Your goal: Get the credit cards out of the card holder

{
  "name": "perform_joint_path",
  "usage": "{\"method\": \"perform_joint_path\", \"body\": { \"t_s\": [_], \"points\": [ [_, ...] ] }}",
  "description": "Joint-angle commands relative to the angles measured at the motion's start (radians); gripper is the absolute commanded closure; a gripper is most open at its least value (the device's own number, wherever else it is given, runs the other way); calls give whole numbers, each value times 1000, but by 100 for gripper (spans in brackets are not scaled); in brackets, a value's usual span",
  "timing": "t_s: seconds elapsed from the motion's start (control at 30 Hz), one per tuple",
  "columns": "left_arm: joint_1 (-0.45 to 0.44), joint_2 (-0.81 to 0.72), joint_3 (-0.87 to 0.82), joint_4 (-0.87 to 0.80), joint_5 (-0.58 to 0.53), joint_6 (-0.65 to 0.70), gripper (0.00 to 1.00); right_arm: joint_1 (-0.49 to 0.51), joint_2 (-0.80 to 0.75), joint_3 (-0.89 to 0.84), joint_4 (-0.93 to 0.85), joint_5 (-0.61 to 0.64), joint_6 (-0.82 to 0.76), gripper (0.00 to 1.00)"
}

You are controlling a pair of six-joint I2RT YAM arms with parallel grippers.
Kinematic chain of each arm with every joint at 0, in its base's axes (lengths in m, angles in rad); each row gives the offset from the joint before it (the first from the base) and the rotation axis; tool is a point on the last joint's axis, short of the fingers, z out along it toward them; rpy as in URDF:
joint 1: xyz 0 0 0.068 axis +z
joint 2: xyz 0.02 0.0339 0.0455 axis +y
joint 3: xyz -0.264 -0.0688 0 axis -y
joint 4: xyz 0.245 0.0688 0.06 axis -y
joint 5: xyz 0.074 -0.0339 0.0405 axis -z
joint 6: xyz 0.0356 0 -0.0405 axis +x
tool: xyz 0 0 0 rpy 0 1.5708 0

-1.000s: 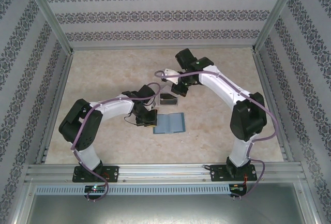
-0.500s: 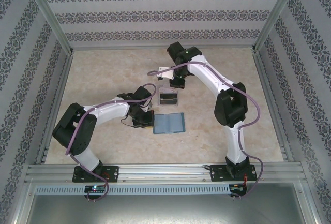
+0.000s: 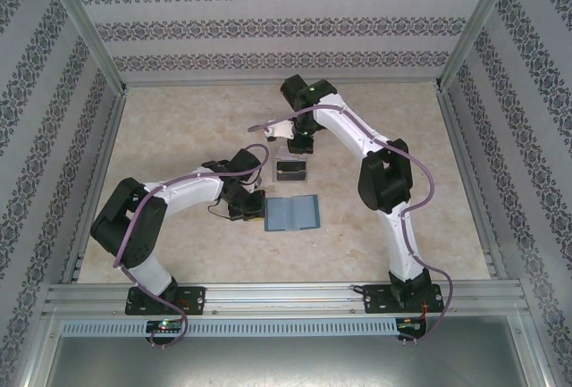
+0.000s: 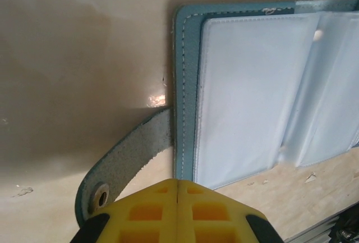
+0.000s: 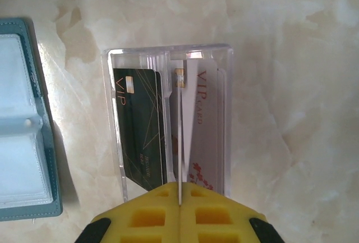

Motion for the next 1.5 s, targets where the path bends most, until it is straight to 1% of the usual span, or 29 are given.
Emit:
{"method": "perform_joint_path", "body": {
  "t_s": [0.0,0.43,0.9,1.03,1.1,1.13,1.2,1.33,1.47],
  "points": [
    [14,-35,5,-38,-17,-1,98,12,26,30,-32,-21,-10,100],
    [29,-50,-18,-34,-17,6,98,20,69,70,-63,-16,-5,95],
    [41,-48,-26,-28,-9,14,98,17,77,105,-111,-6,-7,95],
    [42,-51,-28,-28,-9,14,98,19,98,109,-122,-6,-5,93],
    [43,-51,-30,-25,-9,14,98,21,105,115,-124,-4,-3,89],
    [44,-50,-32,-22,-8,13,98,21,107,118,-122,0,-1,86],
    [45,-47,-30,-21,-6,12,98,20,101,123,-108,27,10,83],
    [46,-42,-23,-21,-6,17,98,9,65,108,-46,89,39,82],
    [52,-36,-15,-18,-7,19,98,0,-6,38,37,131,53,81]
  ]
}}
